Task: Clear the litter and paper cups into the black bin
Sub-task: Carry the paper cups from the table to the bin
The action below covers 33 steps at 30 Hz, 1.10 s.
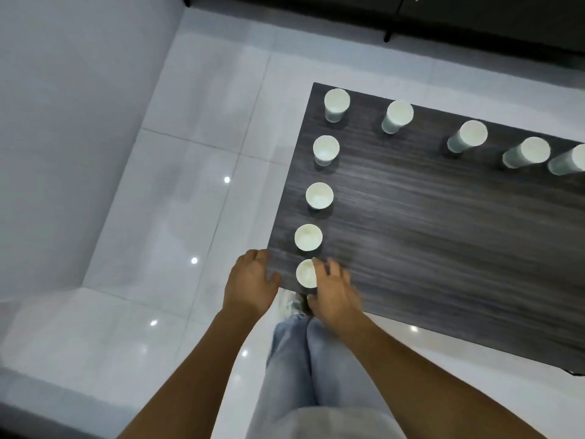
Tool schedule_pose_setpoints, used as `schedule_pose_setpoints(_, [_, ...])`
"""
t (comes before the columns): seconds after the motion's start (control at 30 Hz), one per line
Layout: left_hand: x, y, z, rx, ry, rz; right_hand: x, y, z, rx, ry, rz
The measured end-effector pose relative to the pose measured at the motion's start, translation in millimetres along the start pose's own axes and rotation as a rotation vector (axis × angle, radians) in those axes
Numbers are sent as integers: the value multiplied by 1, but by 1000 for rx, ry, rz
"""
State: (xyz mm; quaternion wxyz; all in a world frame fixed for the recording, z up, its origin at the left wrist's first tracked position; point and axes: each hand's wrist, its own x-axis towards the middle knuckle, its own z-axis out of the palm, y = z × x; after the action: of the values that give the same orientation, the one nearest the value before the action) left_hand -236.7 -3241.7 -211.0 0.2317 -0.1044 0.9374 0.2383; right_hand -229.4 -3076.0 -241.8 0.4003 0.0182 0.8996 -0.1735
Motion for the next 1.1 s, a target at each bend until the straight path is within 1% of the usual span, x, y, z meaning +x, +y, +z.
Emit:
schedule_pose_setpoints(0.07, [13,-8,10,-7,-6,-6,20,-1,13,-22,-24,-16])
schedule_pose_setpoints(0.2, [39,-22,27,9,-33,-31,53,-2,41,-59,-1,-41])
schedule_pose_setpoints(0.43, [65,-22,49,12,-77,-19,78,8,76,-163,56,-95])
schedule_pose_setpoints(0.57, [80,-10,60,31,-111,32,81,14,82,-103,101,-150])
schedule_pose_setpoints(0.7, [95,12,75,94,-121,99,70,29,78,-16,47,-106])
schedule_pose_setpoints(0.8, [103,29,90,197,-157,185,56,48,68,41,32,-31])
schedule_pose_setpoints(0.93, [113,41,109,510,-212,293,46,77,55,117,57,63])
schedule_pose_setpoints(1.0, [117,42,117,632,-237,321,45,89,53,141,59,104])
schedule_pose_setpoints(1.1, [122,43,123,699,-243,354,44,102,52,162,86,132])
